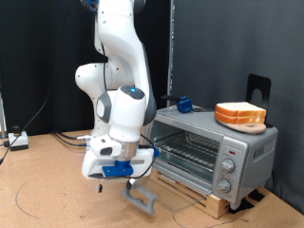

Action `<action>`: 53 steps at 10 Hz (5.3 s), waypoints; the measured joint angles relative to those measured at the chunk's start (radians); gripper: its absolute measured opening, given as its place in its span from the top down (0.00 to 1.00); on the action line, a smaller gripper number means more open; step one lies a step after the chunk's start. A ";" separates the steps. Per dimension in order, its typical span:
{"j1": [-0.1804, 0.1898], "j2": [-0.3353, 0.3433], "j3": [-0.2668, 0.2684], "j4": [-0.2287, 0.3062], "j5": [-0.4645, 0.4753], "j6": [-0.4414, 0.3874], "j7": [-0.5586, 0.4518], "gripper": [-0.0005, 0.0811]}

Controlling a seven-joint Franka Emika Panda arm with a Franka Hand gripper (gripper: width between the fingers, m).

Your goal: Make a piece of toast with the oven

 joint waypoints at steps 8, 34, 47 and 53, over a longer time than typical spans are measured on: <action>-0.162 0.011 0.129 0.072 0.365 -0.051 -0.418 0.01; -0.092 -0.559 0.220 0.102 0.922 -0.933 -1.545 0.01; -0.011 -0.843 0.279 0.030 0.929 -1.048 -1.903 0.01; -0.061 -1.152 0.393 -0.202 0.904 -0.858 -1.802 0.01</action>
